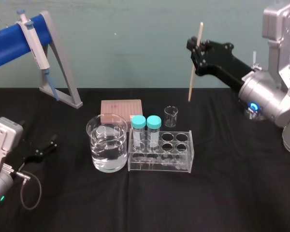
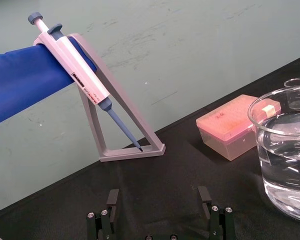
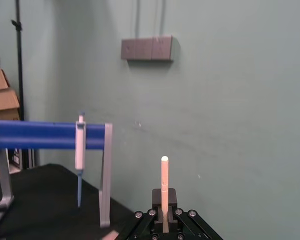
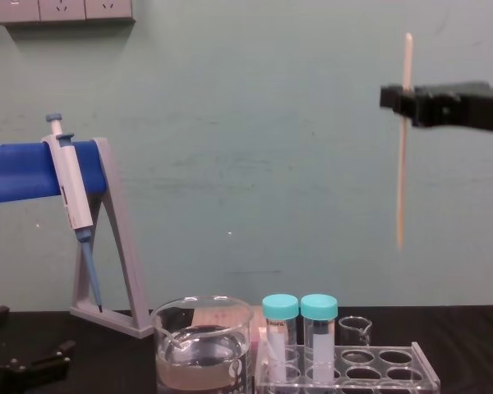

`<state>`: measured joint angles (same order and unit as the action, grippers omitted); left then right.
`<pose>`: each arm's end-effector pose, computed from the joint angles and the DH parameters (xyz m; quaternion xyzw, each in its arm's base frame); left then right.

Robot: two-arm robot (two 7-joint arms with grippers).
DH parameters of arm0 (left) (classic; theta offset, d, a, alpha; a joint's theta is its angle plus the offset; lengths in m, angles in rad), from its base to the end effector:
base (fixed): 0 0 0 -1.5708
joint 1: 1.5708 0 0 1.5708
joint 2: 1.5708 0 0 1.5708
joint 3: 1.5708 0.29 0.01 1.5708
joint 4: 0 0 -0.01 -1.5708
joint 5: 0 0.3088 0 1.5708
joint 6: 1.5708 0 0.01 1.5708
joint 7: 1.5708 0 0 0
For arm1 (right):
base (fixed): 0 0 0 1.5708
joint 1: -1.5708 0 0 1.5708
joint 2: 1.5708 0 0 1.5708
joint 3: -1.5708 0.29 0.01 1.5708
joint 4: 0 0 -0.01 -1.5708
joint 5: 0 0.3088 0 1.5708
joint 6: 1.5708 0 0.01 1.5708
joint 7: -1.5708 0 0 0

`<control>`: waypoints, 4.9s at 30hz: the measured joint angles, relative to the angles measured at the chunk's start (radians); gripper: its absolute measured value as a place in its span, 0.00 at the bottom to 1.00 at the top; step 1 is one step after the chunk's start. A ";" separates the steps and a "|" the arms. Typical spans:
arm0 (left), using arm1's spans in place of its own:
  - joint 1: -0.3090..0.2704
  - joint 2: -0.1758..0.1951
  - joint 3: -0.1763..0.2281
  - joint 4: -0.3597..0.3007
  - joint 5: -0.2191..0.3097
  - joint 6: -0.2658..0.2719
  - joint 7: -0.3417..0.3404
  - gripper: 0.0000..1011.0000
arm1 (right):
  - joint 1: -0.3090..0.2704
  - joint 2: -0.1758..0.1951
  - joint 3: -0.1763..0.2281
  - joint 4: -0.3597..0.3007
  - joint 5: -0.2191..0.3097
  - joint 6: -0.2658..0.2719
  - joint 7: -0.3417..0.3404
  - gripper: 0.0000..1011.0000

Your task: Hold the thermometer with one hand and immerse one end into the beaker, then reinsert it into the test tube rack.

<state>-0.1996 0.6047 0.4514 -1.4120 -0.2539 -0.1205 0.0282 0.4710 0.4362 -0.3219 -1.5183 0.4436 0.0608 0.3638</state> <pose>0.3581 0.0827 -0.3022 0.1415 -0.1325 0.5799 0.7913 0.4274 -0.0398 -0.1543 0.0337 -0.1118 -0.4526 0.8840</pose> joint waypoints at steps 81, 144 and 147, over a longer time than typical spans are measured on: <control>0.000 0.000 0.000 0.000 0.000 0.000 0.000 0.99 | -0.010 -0.048 -0.057 0.265 0.028 -0.097 0.152 0.05; 0.000 0.000 0.000 0.000 0.000 0.000 0.000 0.99 | -0.023 -0.080 -0.043 0.324 0.006 -0.110 0.152 0.47; 0.000 0.000 0.000 0.000 0.000 0.000 0.000 0.99 | -0.025 -0.080 -0.041 0.323 0.006 -0.110 0.151 0.61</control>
<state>-0.1996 0.6047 0.4514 -1.4120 -0.2539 -0.1205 0.0283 0.4464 0.3564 -0.3634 -1.1955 0.4492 -0.0489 0.5145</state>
